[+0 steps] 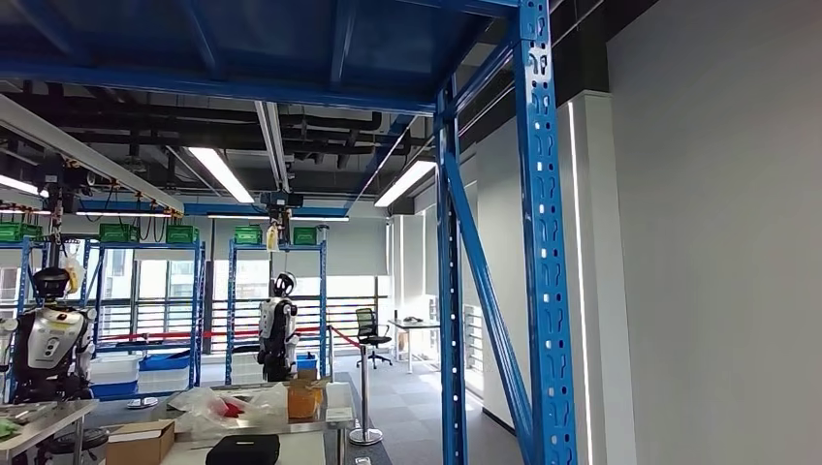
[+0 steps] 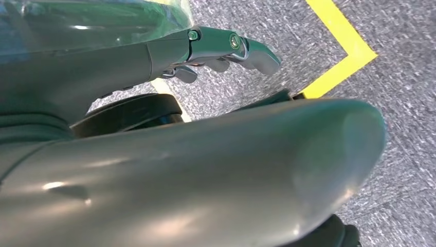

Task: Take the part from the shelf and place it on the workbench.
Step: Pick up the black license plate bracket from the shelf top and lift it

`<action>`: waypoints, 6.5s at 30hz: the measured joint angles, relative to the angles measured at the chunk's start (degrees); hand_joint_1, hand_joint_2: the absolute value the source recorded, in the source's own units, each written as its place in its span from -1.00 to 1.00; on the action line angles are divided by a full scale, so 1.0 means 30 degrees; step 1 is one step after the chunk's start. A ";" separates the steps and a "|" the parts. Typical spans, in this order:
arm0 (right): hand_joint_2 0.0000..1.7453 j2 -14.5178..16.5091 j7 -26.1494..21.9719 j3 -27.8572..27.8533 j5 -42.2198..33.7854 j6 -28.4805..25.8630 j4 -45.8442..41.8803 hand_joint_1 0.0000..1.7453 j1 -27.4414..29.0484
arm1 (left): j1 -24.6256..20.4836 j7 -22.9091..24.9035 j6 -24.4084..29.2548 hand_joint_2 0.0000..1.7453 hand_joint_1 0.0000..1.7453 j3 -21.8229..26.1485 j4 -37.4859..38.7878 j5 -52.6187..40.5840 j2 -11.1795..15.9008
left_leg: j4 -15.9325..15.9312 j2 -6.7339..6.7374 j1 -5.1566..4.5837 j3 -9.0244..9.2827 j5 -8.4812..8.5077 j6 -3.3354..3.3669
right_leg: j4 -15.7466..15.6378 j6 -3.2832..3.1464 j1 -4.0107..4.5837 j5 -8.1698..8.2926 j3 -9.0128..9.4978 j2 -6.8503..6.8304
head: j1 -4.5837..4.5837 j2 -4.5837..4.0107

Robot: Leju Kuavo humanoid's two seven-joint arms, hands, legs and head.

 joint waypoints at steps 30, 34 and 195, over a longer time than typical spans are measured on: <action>-1.00 -0.0264 0.0488 -0.0038 0.0228 0.0213 0.0004 -1.00 0.0122 | -0.0001 -0.0071 0.0073 -1.00 -1.00 0.0107 0.0000 -0.0011 -0.0005 | -0.4301 -0.0615 -0.0269 0.1954 0.1541 0.0724 | 0.0036 0.0159 0.0305 0.0082 -0.0162 0.0962 | -0.0140 0.0000; -1.00 -0.0353 0.0659 -0.0067 0.0344 0.0299 0.0004 -1.00 0.0122 | 0.0003 -0.0038 0.0075 -1.00 -1.00 0.0113 0.0000 -0.0045 -0.0005 | -0.4331 -0.0615 -0.0269 0.1964 0.1554 0.0684 | 0.0037 0.0145 0.0306 0.0080 -0.0160 0.0962 | -0.0137 0.0000; -1.00 -0.0690 0.0078 -0.2260 -0.5560 -0.3803 0.1324 -1.00 0.2129 | 0.0217 0.0275 0.0091 -1.00 -1.00 0.1040 0.0000 -0.0714 -0.0144 | -0.4291 -0.0586 -0.0271 0.1670 0.1811 0.0647 | 0.0094 0.0126 0.0263 0.0203 -0.0260 0.0731 | -0.0036 0.0000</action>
